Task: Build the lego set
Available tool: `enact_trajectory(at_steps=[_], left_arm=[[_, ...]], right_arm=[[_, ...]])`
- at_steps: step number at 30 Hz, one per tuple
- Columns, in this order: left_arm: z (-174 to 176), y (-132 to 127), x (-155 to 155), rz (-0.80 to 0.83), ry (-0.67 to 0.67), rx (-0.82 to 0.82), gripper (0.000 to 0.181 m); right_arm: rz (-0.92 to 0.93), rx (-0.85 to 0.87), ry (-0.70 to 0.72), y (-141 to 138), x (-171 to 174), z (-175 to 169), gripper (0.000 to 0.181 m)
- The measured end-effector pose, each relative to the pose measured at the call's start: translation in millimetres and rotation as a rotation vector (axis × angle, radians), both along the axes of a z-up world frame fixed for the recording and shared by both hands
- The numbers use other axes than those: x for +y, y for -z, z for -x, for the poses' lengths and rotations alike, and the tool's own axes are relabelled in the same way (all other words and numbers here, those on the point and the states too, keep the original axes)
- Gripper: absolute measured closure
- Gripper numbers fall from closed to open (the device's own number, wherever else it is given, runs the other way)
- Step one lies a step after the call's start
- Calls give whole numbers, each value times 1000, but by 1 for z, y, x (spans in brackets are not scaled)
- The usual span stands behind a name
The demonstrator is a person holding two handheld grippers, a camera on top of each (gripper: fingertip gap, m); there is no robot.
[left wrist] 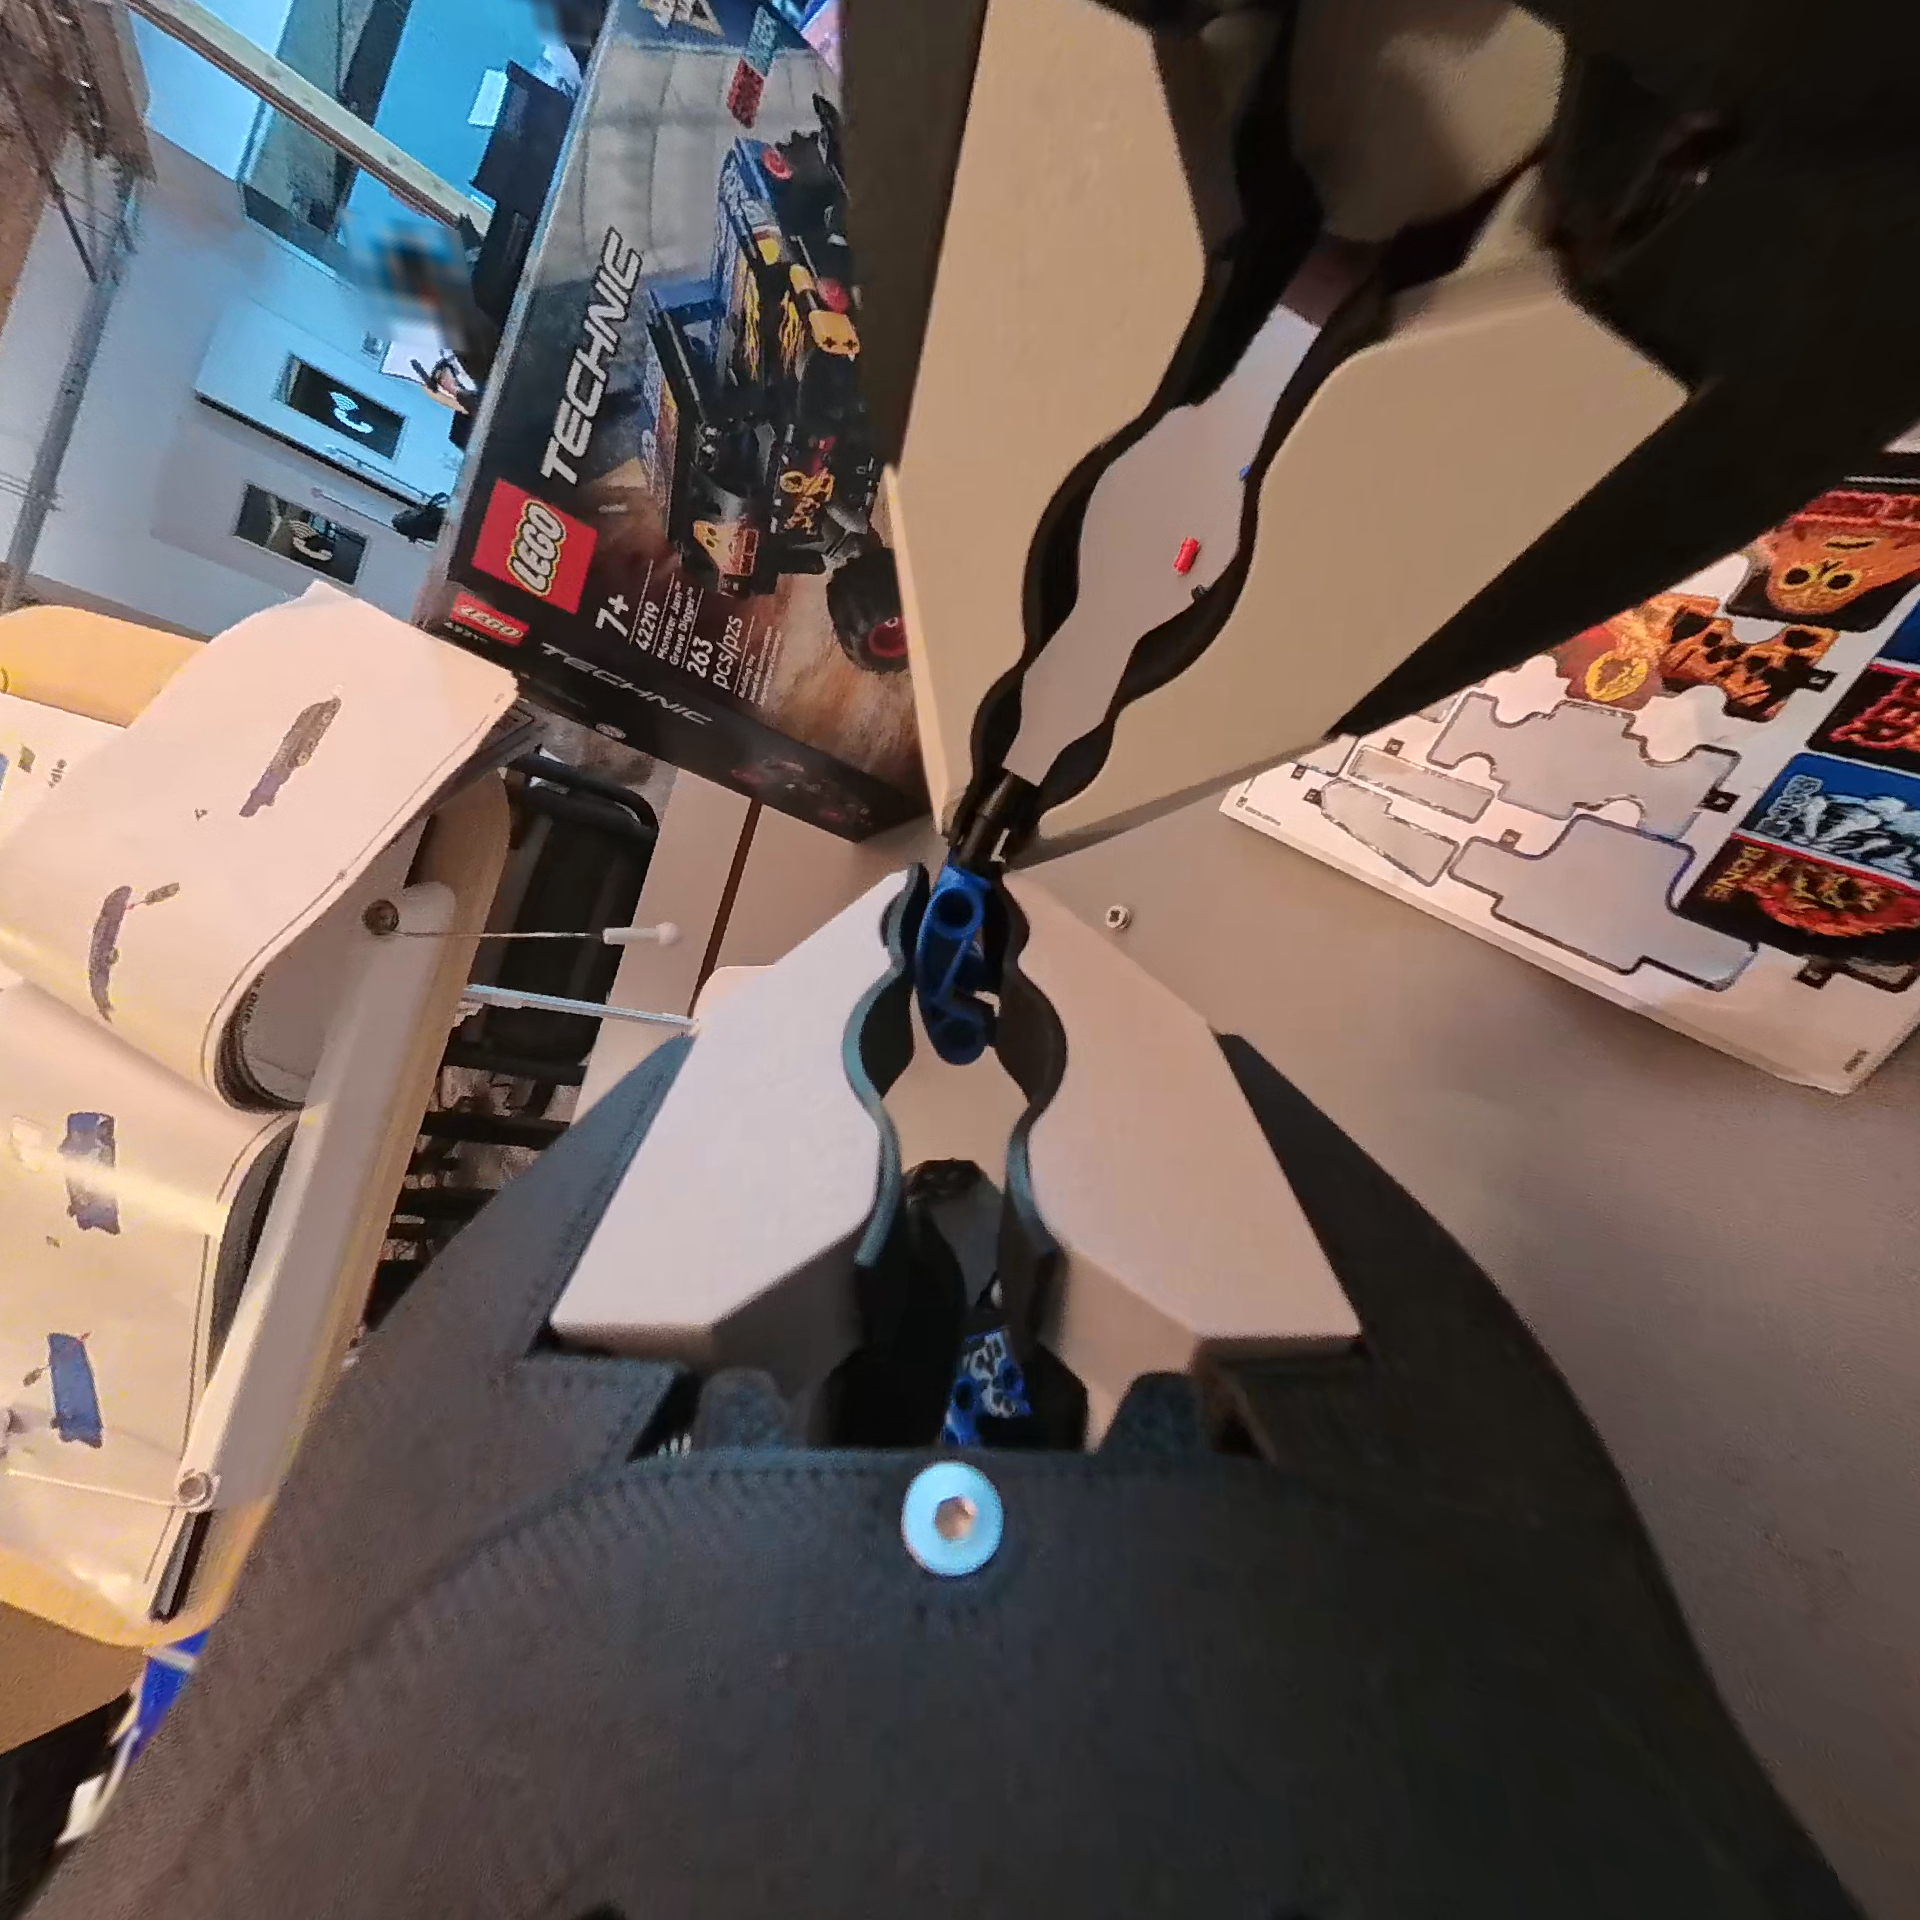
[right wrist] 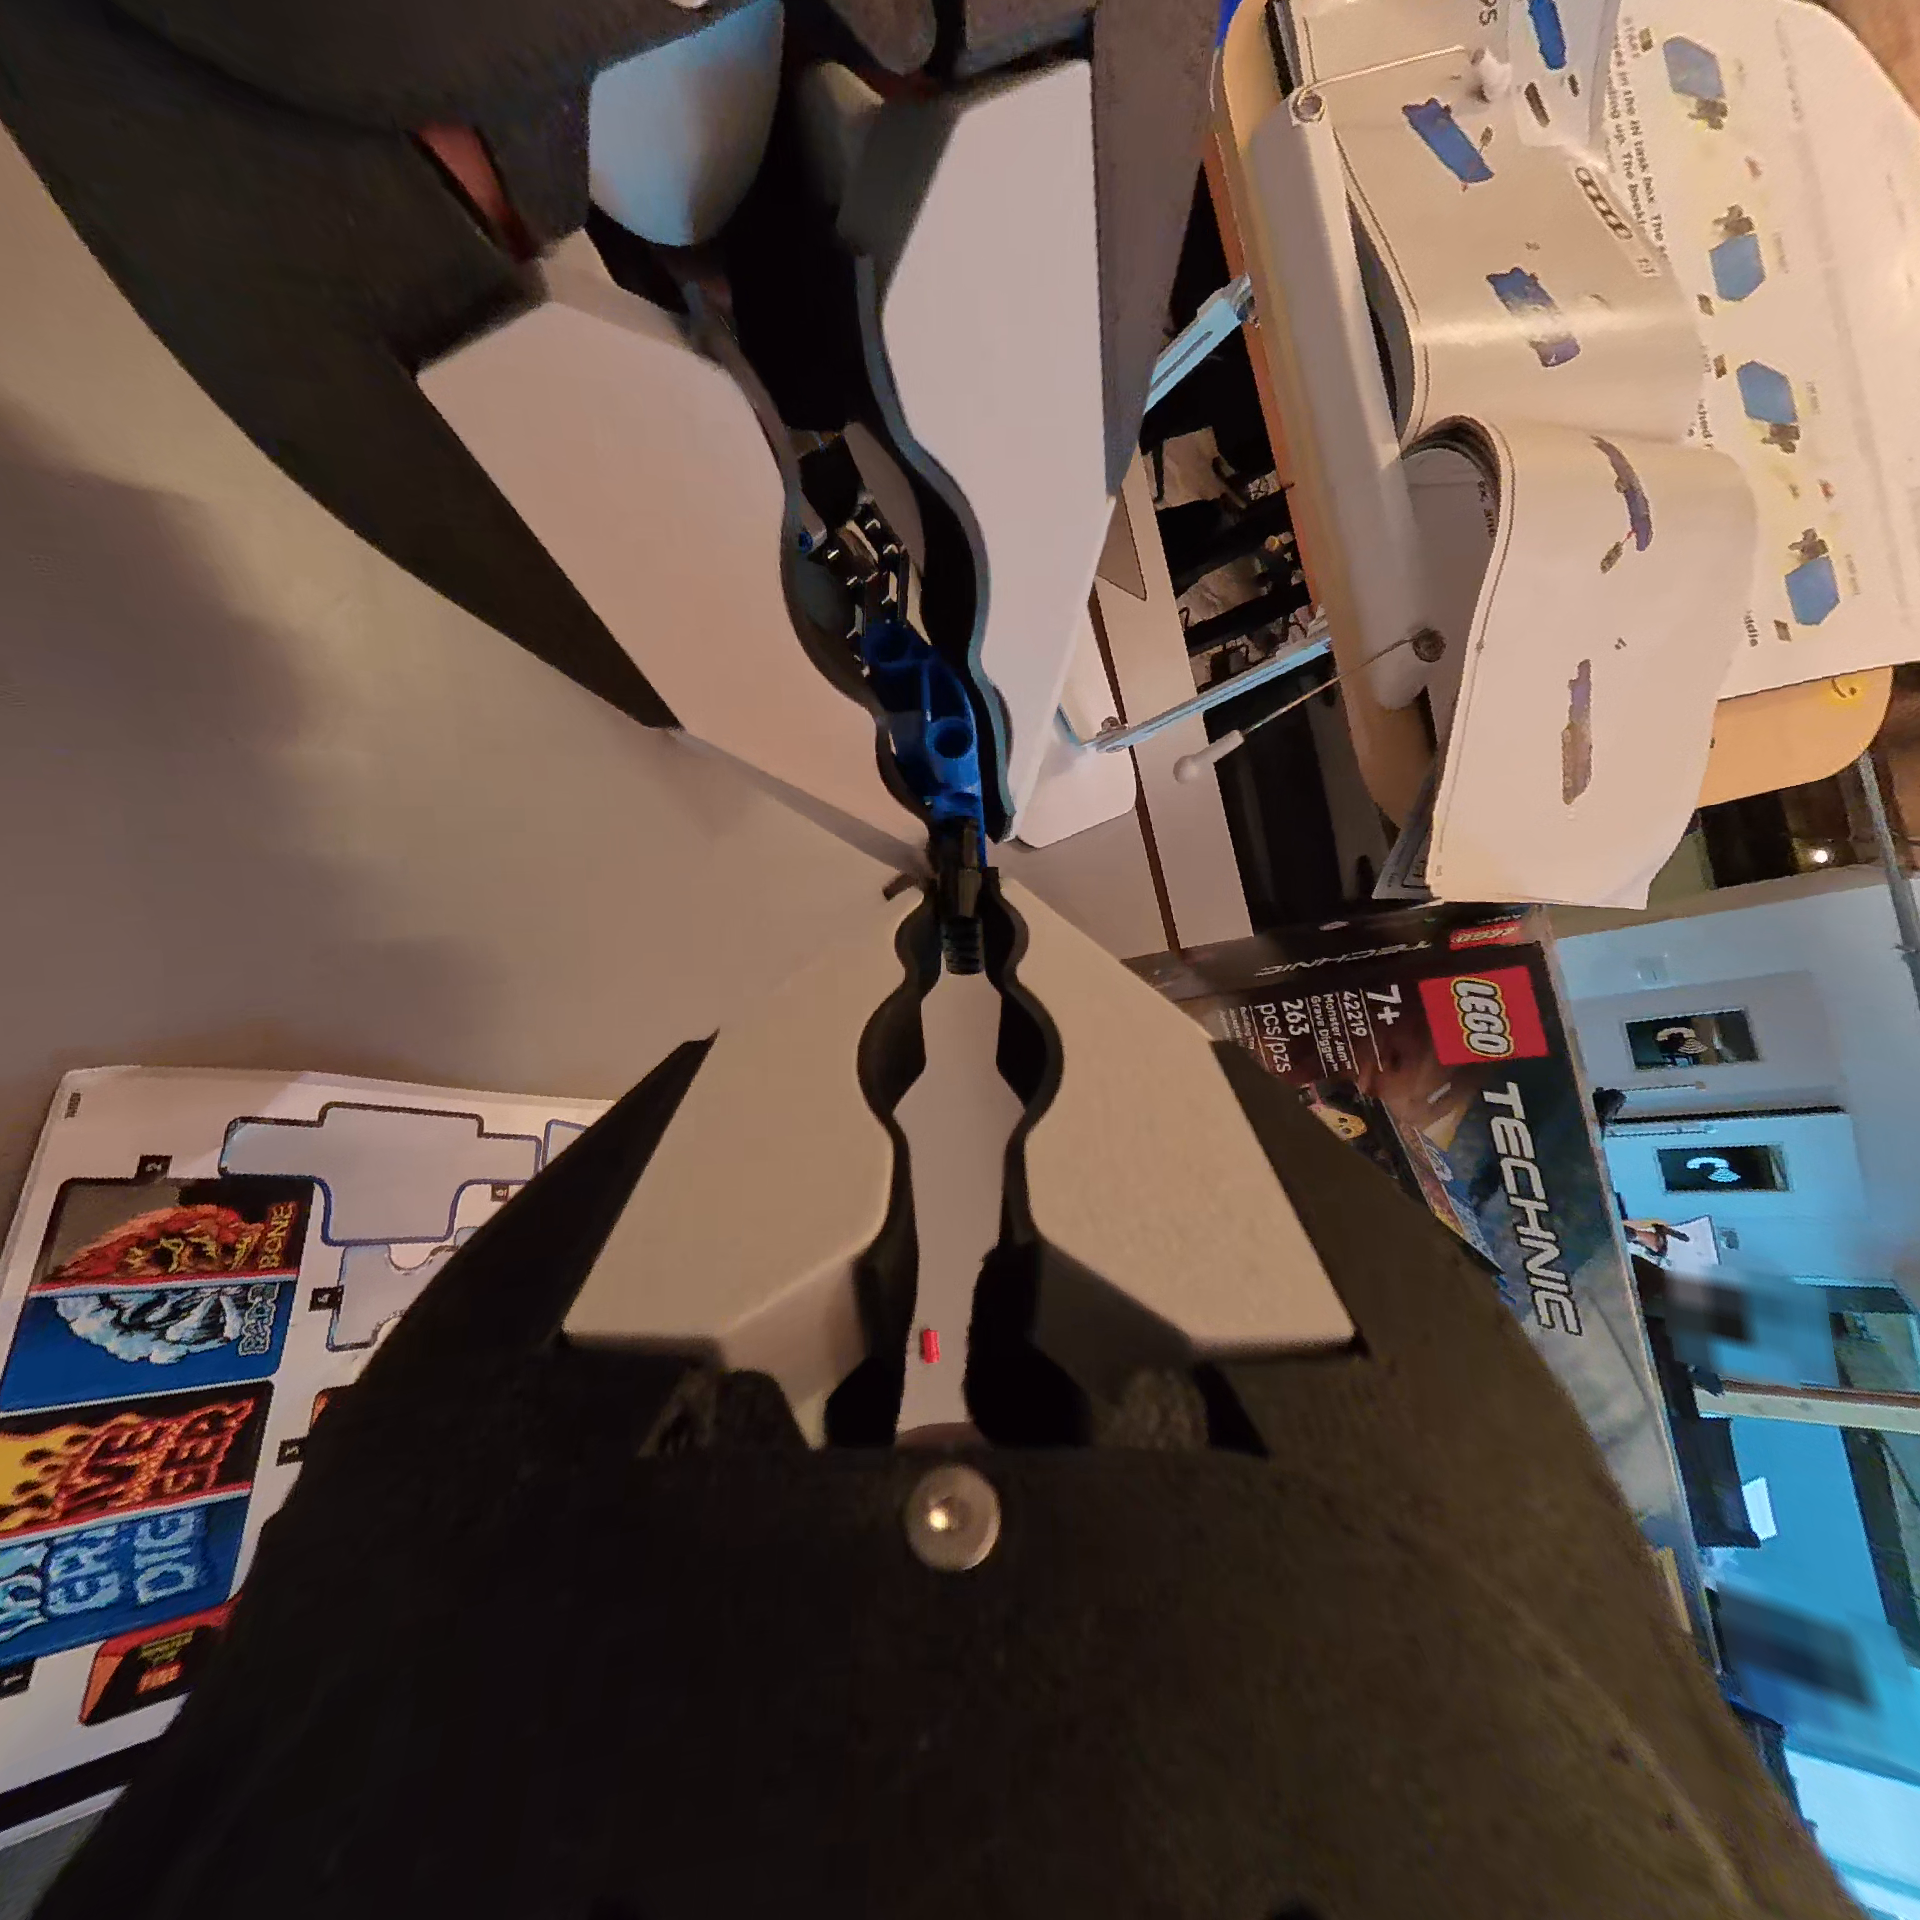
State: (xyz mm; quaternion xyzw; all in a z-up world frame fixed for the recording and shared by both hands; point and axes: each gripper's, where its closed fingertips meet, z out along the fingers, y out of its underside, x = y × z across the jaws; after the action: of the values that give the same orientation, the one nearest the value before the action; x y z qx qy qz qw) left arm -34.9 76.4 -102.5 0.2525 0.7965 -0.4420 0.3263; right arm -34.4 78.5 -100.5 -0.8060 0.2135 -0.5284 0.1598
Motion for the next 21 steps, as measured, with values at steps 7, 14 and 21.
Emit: enact_trajectory(at_steps=[7, 14, 21], left_arm=[[-1, 2, -1, 5, 3, 12, 173], [1, -3, -1, 42, 28, 122, 172], [3, 1, -1, 27, 51, 261, 172]], right_arm=[[-69, 17, 7, 2, -1, -1, 176], [-161, 17, -52, -4, 2, 3, 171], [-286, 46, -107, -4, 1, 7, 176]])
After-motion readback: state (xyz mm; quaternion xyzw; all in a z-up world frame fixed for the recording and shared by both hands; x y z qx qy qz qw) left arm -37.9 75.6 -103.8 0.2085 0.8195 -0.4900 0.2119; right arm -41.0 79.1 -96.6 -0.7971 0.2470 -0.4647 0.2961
